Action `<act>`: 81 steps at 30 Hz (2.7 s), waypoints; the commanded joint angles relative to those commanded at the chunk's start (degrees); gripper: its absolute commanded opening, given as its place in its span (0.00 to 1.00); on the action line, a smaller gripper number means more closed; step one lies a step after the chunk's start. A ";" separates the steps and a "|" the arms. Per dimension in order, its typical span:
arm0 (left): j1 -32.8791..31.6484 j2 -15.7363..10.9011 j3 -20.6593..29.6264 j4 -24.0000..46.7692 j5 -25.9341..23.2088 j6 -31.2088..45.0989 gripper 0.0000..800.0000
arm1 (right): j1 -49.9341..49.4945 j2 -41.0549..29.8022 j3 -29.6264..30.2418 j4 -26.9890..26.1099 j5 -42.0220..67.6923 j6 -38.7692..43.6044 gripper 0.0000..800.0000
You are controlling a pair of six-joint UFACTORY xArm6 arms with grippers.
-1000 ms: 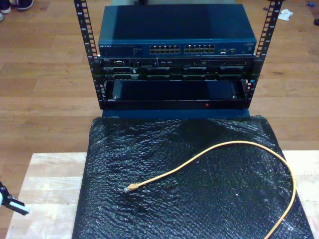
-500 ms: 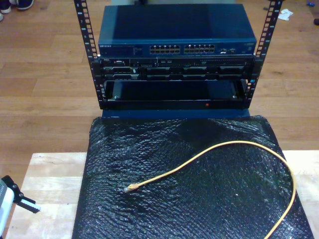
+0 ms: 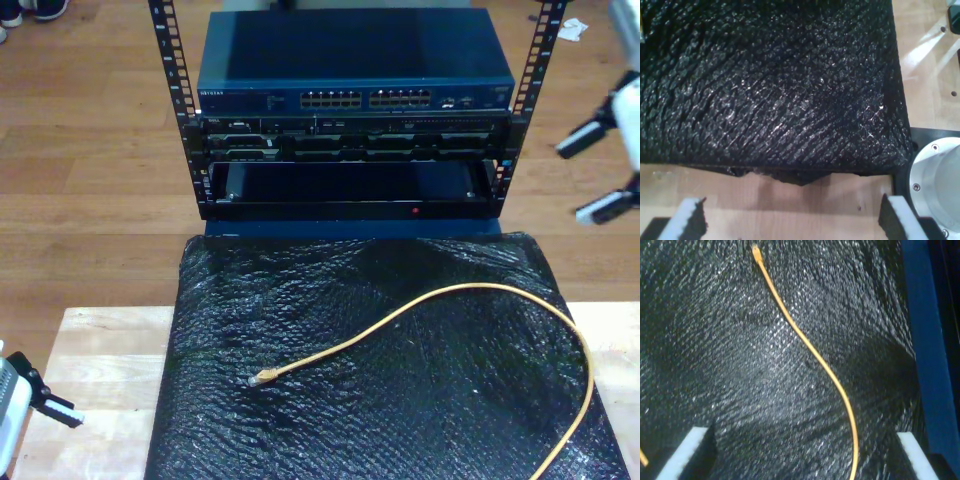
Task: Grab the cable and plug it in
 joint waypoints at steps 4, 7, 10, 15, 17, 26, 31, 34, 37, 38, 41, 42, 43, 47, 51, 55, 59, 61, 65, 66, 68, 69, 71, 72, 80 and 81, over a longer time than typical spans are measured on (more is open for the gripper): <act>0.00 0.09 0.09 0.00 -0.09 0.00 1.00 | 4.92 0.79 0.09 -0.79 -2.29 2.81 0.99; 0.00 0.26 0.09 0.00 -0.09 0.00 1.00 | 8.26 1.14 0.18 -2.29 -3.43 3.96 0.99; 0.00 0.26 0.26 0.00 -0.09 0.09 1.00 | 11.34 1.14 0.79 -4.48 -5.89 6.07 0.99; 0.00 0.26 0.44 0.09 -0.09 0.09 1.00 | 17.93 1.14 2.55 -10.64 -10.20 10.29 1.00; 0.00 0.26 0.44 0.09 -0.09 0.09 1.00 | 20.04 1.14 3.52 -12.84 -11.87 12.22 1.00; 0.00 0.35 0.44 0.09 -0.09 0.09 1.00 | 28.75 1.76 5.98 -17.23 -17.58 17.05 0.99; -0.09 0.35 0.44 0.09 -0.09 0.09 1.00 | 34.64 5.27 6.07 -22.95 -18.81 22.33 0.99; -0.09 0.53 0.44 0.09 0.00 0.09 1.00 | 37.98 7.03 6.07 -26.73 -20.66 25.85 0.99; -0.09 0.70 0.44 0.09 0.00 0.09 1.00 | 42.37 8.70 6.07 -29.89 -22.07 28.92 0.99; -0.09 0.79 0.44 0.09 0.00 0.09 1.00 | 43.34 8.97 6.07 -30.68 -22.42 29.98 0.99; -0.09 0.79 0.44 0.09 0.00 0.09 1.00 | 45.80 9.76 6.07 -32.44 -23.82 32.88 0.99; -0.09 0.79 0.44 0.09 0.00 0.09 1.00 | 46.59 10.11 6.07 -32.97 -24.35 33.49 0.99; -0.09 0.79 0.44 0.09 0.00 0.09 1.00 | 47.47 10.55 5.98 -33.14 -24.88 33.93 0.99; -0.09 0.79 0.44 0.09 0.00 0.09 1.00 | 49.85 12.48 5.98 -34.37 -26.64 36.04 0.98; -0.09 0.79 0.44 0.09 0.00 0.18 1.00 | 52.84 15.65 5.89 -38.33 -28.31 39.38 0.98; -0.09 0.79 0.44 0.18 0.00 0.18 1.00 | 54.86 18.55 5.36 -43.60 -28.66 44.57 0.97; -0.09 0.79 0.44 0.18 0.09 0.18 1.00 | 56.00 21.01 4.75 -45.27 -28.75 46.86 0.96; -0.09 0.79 0.44 0.18 0.09 0.18 1.00 | 56.44 21.98 4.66 -45.36 -29.01 47.03 0.96; -0.09 0.79 0.44 0.18 0.09 0.18 1.00 | 57.14 23.47 5.19 -45.45 -32.09 47.82 0.96; -0.09 0.79 0.44 0.18 0.09 0.18 1.00 | 57.41 23.91 5.27 -45.45 -32.97 48.18 0.95; -0.09 0.88 0.44 0.18 0.00 0.18 1.00 | 57.85 25.05 5.27 -45.45 -34.20 48.79 0.95; -0.09 0.88 0.44 0.18 0.00 0.18 1.00 | 58.02 25.67 5.27 -45.45 -34.73 48.97 0.95; -0.09 0.88 0.44 0.18 0.00 0.18 1.00 | 58.02 26.73 5.19 -45.54 -35.96 49.32 0.95; -0.09 0.88 0.44 0.18 0.00 0.18 1.00 | 58.11 27.25 5.19 -45.54 -36.40 49.41 0.95; -0.18 0.88 0.44 0.18 0.00 0.18 1.00 | 58.11 30.15 4.84 -45.98 -38.24 49.41 0.90; -0.18 0.97 0.44 0.18 0.00 0.18 1.00 | 58.11 30.15 4.84 -46.07 -38.33 49.41 0.89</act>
